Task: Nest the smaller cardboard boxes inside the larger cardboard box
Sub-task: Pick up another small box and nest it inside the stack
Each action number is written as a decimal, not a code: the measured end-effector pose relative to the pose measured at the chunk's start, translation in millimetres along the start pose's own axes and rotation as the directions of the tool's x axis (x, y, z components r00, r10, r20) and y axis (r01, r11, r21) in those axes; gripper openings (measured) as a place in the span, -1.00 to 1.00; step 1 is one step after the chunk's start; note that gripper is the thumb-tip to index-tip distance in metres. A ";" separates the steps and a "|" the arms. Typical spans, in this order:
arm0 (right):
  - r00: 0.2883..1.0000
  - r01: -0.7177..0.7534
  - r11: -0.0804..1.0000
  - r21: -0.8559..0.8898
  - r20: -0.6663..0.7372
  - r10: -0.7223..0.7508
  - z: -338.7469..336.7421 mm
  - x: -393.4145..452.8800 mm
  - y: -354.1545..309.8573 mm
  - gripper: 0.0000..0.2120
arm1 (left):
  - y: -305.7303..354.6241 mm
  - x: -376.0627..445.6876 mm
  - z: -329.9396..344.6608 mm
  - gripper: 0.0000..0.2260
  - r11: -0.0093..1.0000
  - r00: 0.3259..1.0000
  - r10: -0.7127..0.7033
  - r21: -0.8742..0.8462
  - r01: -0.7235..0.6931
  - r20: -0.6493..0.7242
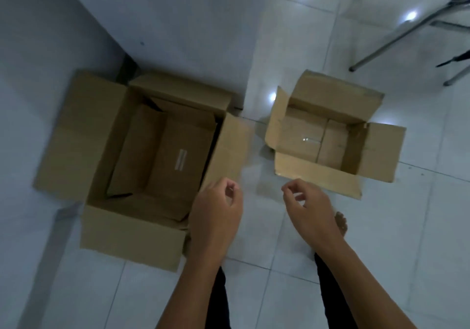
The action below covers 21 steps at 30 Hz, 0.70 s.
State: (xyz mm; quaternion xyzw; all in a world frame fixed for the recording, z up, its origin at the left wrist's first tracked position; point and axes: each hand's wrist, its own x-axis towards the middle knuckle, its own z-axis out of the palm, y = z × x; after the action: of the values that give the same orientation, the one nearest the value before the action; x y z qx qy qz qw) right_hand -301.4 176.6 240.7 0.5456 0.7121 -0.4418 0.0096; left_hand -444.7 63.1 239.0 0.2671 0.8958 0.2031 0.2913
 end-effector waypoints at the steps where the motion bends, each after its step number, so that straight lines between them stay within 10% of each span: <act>1: 1.000 -0.015 1.000 -0.002 -0.007 0.015 -14.8 3.2 19.5 -0.90 | 15.4 -3.7 18.4 -0.84 1.000 1.000 0.003 0.021 -0.003 0.012; 10: 0.986 -0.156 0.982 -0.107 0.034 0.161 -138.6 79.1 196.2 -0.87 | 126.4 10.8 186.2 -0.79 0.987 0.988 -0.089 0.146 0.071 0.124; 21: 0.831 -0.476 0.877 0.068 -0.292 0.473 -141.9 219.1 347.0 -0.35 | 114.0 178.8 294.5 -0.56 0.864 0.989 0.130 0.482 -0.148 0.071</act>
State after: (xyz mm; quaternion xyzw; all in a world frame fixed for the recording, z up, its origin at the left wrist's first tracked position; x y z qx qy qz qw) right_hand -51.1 440.7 3.8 0.7656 0.5493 -0.3347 0.0129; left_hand -340.8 319.5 4.1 0.3990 0.8911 -0.0126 0.2159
